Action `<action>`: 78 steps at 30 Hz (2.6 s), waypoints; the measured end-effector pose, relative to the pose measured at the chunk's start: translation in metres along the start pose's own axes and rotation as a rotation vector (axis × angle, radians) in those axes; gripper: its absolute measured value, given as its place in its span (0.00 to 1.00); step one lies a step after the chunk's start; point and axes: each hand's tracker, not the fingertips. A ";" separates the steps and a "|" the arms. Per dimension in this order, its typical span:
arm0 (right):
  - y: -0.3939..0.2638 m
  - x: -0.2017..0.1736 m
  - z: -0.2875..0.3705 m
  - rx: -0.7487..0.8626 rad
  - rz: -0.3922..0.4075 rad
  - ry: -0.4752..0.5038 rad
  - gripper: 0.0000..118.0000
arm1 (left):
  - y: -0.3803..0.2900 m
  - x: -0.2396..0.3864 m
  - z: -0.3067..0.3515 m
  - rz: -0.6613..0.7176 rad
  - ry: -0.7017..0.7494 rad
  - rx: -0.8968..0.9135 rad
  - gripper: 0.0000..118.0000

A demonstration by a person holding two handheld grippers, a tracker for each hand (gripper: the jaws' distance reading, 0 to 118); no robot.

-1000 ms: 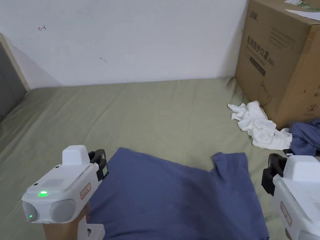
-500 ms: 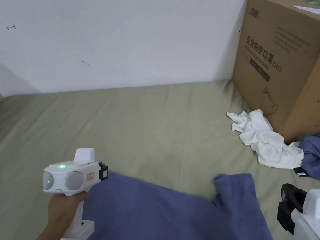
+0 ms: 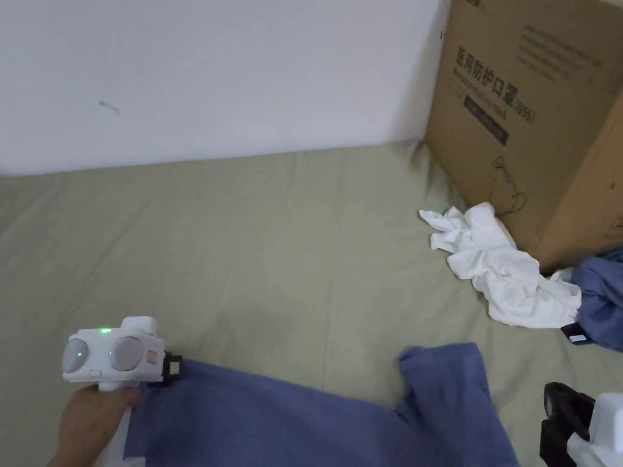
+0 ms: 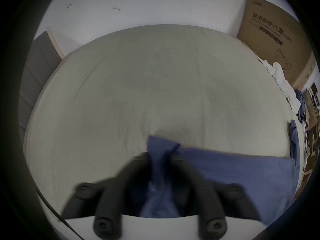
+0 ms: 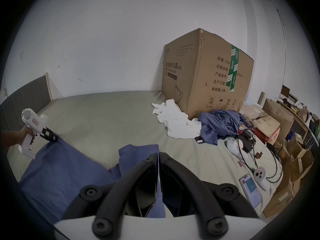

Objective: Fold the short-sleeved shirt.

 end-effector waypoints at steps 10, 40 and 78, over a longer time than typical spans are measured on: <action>-0.032 0.014 -0.037 -0.279 -0.024 0.015 0.73 | -0.020 0.009 0.096 0.032 -0.088 0.188 0.00; 0.034 -0.002 -0.007 -0.162 0.058 0.164 0.06 | -0.083 -0.051 0.265 0.152 -0.096 0.420 0.00; 0.402 -0.033 -0.012 0.483 0.068 0.294 0.06 | 0.138 -0.111 0.445 0.194 0.074 0.925 0.00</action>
